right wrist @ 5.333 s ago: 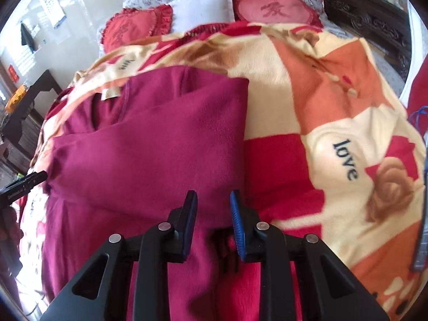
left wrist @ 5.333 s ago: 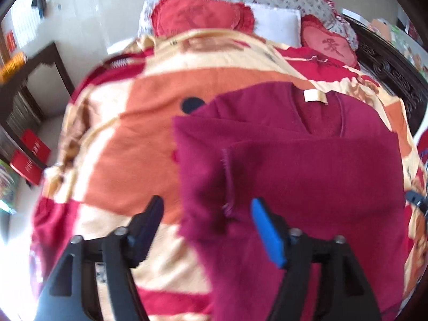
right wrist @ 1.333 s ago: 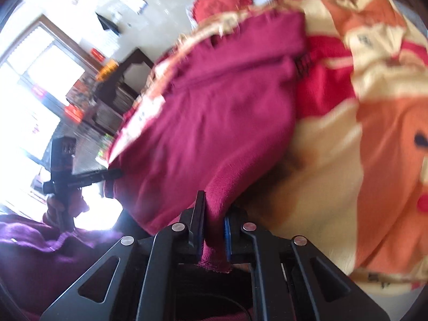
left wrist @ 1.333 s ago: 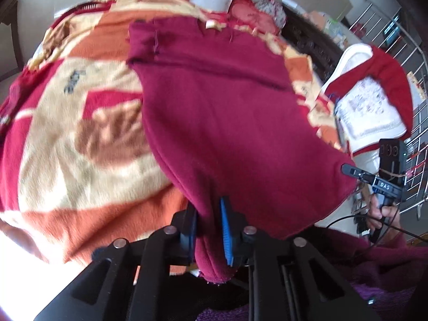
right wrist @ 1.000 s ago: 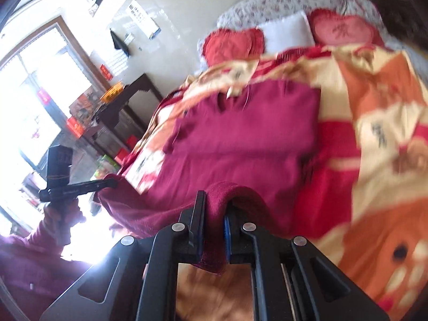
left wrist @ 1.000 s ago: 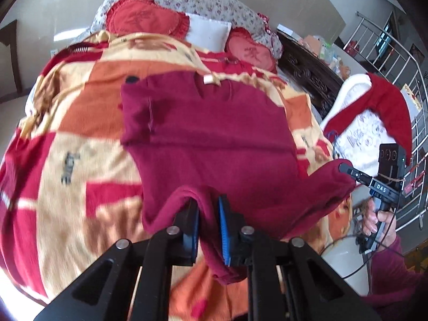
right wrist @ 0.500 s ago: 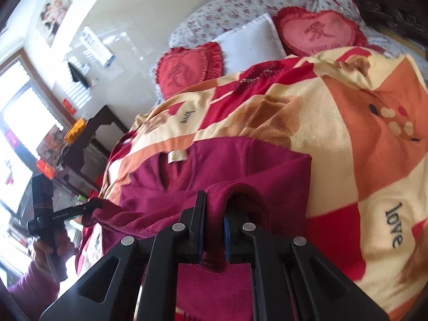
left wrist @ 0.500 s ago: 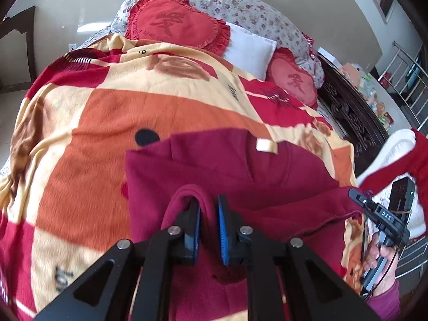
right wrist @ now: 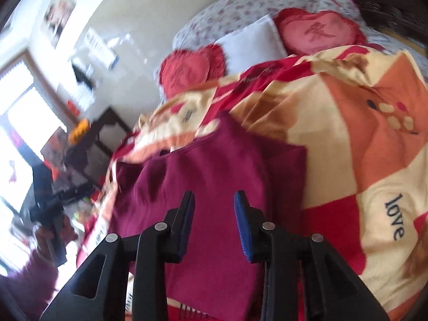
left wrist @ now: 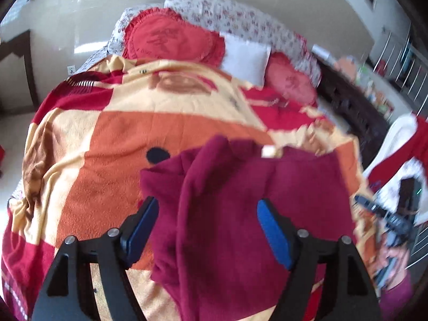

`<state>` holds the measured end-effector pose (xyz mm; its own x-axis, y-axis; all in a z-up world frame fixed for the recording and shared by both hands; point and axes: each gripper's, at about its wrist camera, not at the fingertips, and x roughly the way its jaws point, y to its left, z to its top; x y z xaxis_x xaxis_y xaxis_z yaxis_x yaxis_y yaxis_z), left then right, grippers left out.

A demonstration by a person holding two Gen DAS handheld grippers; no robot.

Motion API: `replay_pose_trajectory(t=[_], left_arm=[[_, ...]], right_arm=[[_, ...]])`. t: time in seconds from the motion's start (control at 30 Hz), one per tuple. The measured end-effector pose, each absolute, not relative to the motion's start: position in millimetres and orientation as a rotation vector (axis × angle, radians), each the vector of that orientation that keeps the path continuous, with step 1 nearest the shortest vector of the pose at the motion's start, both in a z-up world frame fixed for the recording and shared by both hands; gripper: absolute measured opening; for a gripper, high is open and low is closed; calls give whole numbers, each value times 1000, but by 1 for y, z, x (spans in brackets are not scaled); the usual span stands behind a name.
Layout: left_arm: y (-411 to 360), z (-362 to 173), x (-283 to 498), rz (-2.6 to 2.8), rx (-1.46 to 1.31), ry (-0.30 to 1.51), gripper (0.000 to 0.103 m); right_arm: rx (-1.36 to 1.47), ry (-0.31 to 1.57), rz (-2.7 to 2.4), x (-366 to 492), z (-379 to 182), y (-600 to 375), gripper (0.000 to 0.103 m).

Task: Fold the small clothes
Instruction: 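Lift the hem with both tools and fold it toward the collar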

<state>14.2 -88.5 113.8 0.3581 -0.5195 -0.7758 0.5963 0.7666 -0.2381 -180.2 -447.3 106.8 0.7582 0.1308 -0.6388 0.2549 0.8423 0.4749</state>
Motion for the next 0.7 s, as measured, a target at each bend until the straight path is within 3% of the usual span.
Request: replay_pose_trajectory(t=[0.23, 0.37, 0.5, 0.57, 0.63, 0.7], left_arm=[[-112, 64, 52, -555, 78, 1032, 79], [-103, 39, 83, -481, -2, 1118, 81], [-94, 39, 83, -503, -24, 1131, 81], [-84, 50, 73, -529, -34, 1117, 79], [-73, 62, 58, -598, -63, 1105, 79], [-60, 73, 38, -664, -59, 1098, 79]], right_arm=[[451, 749, -241, -106, 90, -459, 14], [563, 735, -291, -90, 67, -486, 6], [549, 758, -238, -102, 81, -487, 6], [584, 739, -214, -130, 93, -489, 11], [617, 728, -208, -161, 99, -487, 23], [606, 773, -192, -192, 96, -475, 23]])
